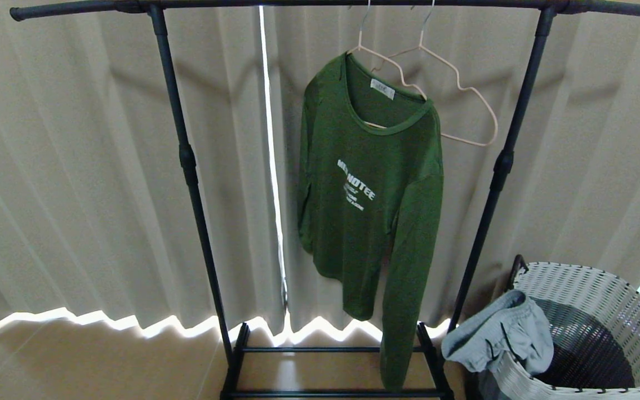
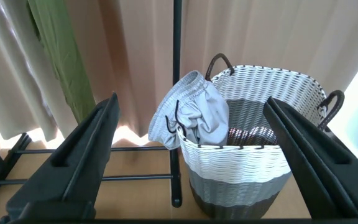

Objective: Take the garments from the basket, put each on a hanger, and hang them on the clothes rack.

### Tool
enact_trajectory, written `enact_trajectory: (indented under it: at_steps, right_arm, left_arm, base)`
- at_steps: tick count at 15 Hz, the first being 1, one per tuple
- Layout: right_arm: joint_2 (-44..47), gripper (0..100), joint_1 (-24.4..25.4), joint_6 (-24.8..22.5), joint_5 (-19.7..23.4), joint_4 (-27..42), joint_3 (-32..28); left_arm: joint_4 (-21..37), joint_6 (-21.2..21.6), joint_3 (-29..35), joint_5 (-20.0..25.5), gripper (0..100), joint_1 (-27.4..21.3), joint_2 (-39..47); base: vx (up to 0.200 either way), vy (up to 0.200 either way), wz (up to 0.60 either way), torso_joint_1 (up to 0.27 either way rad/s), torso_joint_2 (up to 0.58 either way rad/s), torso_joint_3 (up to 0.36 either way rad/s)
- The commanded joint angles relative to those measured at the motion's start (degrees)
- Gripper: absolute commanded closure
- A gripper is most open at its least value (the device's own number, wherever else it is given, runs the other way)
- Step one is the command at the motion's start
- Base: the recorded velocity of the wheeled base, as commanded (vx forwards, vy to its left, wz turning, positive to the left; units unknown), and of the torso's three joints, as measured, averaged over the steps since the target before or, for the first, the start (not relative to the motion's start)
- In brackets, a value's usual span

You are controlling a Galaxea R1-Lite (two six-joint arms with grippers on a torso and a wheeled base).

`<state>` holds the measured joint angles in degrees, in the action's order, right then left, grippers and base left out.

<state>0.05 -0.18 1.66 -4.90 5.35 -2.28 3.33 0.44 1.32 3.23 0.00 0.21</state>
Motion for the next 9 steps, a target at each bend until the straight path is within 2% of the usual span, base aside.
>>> enact_trajectory:
  at_steps: [1,7,9]
  right_arm:
    - [0.0,0,0.0,0.0,0.0,0.0,0.0]
    - [0.0,0,0.0,0.0,0.0,0.0,0.0]
    - [0.0,0,0.0,0.1,0.0,0.0,0.0]
  left_arm:
    - [0.0,0.0,0.0,0.0,0,0.0,0.0]
    - [0.0,0.1,0.0,0.2,0,0.0,0.0]
    - [0.0,0.1,0.0,0.2,0,0.0,0.1]
  base:
    - [0.0,0.0,0.0,0.0,0.0,0.0]
    - [0.0,0.0,0.0,0.0,0.0,0.0]
    - [0.0,-0.2,0.0,-0.002,0.0,0.005]
